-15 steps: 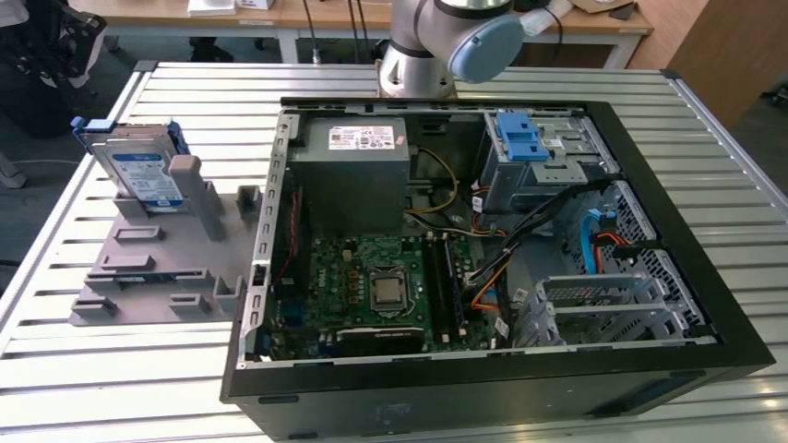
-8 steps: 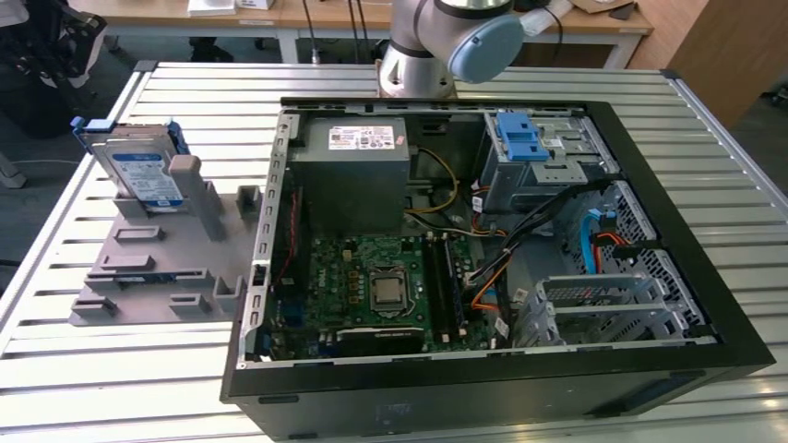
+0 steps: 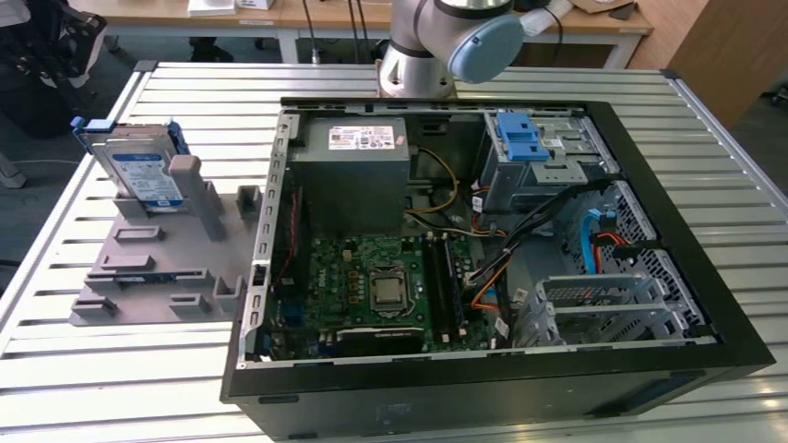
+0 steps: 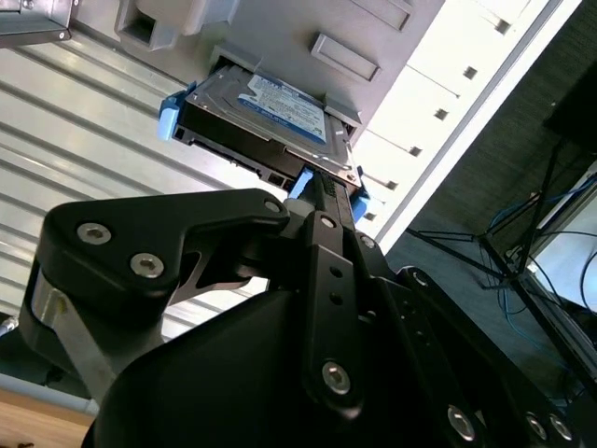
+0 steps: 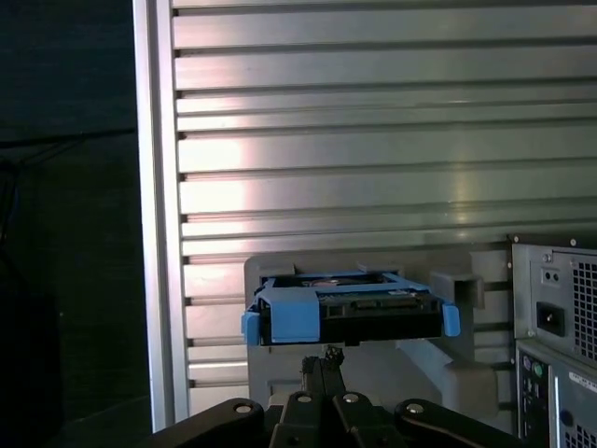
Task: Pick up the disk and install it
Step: 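Pick up the disk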
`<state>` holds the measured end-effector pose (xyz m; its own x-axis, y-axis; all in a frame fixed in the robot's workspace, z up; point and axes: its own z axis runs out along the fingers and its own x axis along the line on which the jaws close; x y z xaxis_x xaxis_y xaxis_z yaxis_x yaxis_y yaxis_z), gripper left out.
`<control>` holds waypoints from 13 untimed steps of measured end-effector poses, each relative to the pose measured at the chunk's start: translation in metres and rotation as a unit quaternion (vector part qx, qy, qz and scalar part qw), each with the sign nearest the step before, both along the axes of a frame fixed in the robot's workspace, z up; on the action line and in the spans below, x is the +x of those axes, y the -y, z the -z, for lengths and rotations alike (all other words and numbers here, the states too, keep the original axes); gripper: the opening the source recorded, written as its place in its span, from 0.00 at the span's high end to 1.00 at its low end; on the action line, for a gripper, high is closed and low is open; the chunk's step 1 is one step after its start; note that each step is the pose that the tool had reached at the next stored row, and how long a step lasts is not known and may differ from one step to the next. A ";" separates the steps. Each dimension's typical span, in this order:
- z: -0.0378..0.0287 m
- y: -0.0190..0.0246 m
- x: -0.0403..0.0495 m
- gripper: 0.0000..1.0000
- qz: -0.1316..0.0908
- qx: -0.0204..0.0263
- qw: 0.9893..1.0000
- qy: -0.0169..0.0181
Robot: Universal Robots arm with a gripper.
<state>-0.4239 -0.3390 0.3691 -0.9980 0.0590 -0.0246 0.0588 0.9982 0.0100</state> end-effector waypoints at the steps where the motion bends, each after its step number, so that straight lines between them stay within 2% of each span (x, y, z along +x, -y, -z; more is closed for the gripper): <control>1: 0.0000 0.0000 0.0000 0.89 -0.002 0.000 1.000 0.000; 13: 0.0002 0.0000 0.0000 0.89 -0.023 0.000 1.000 0.000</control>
